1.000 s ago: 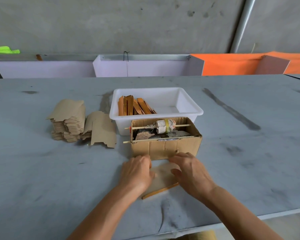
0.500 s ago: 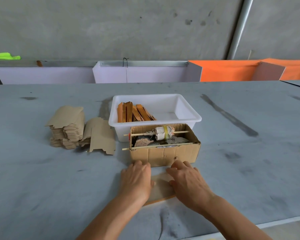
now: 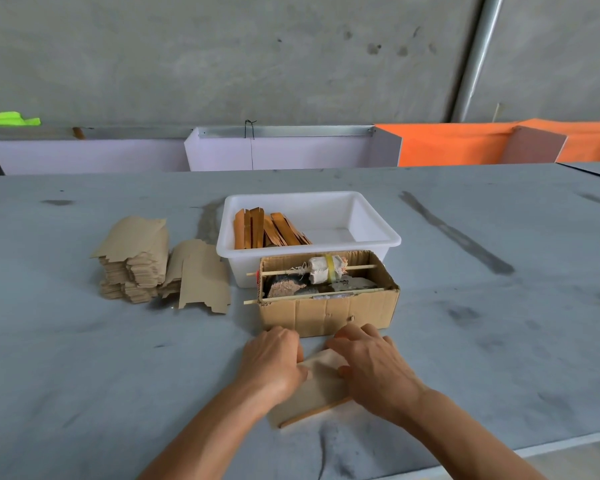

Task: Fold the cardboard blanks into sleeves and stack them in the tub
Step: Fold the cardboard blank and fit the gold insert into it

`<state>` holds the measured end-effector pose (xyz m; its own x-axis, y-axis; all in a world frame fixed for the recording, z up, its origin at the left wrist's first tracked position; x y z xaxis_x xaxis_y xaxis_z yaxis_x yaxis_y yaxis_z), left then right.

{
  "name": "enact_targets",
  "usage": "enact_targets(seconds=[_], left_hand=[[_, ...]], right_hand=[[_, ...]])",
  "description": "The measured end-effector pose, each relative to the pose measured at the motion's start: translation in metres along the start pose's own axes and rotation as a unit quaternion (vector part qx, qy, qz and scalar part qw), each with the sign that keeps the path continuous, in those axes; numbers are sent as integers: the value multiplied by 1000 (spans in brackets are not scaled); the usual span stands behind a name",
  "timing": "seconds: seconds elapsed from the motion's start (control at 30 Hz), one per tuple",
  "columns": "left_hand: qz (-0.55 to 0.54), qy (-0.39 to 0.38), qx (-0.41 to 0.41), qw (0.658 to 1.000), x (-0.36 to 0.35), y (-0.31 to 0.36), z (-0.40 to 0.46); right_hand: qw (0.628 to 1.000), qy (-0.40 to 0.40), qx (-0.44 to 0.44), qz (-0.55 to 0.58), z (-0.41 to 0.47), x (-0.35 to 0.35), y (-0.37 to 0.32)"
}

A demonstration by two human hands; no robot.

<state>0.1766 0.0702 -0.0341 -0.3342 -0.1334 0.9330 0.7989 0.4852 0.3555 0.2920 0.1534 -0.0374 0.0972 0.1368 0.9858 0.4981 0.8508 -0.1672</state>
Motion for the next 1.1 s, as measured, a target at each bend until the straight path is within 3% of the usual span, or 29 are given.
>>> enact_targets(seconds=[0.27, 0.43, 0.8, 0.97, 1.1], left_hand=[[-161, -12, 17, 987, 0, -9, 4], [-177, 23, 1, 984, -2, -15, 5], [-129, 85, -45, 987, -2, -22, 4], [-56, 116, -140, 982, -3, -20, -2], [43, 144, -239, 959, 2, -13, -8]], right_hand=[[998, -1, 35, 60, 20, 6, 3], [997, 22, 9, 76, 22, 7, 8], [996, 58, 47, 53, 16, 2, 9], [991, 92, 93, 13, 12, 2, 5], [978, 164, 130, -16, 7, 4, 5]])
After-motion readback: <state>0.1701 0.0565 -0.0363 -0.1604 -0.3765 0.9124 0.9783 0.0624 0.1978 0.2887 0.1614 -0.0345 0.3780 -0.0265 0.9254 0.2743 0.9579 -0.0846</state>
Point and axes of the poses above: each hand's wrist, its own z-axis towards the middle knuckle, its own x-axis out of the back of the hand, y = z × x, the point moved 3 cm from there along z, towards the middle knuckle, and after that the axes turned 2 degrees about -x, right-handed, at the moved point
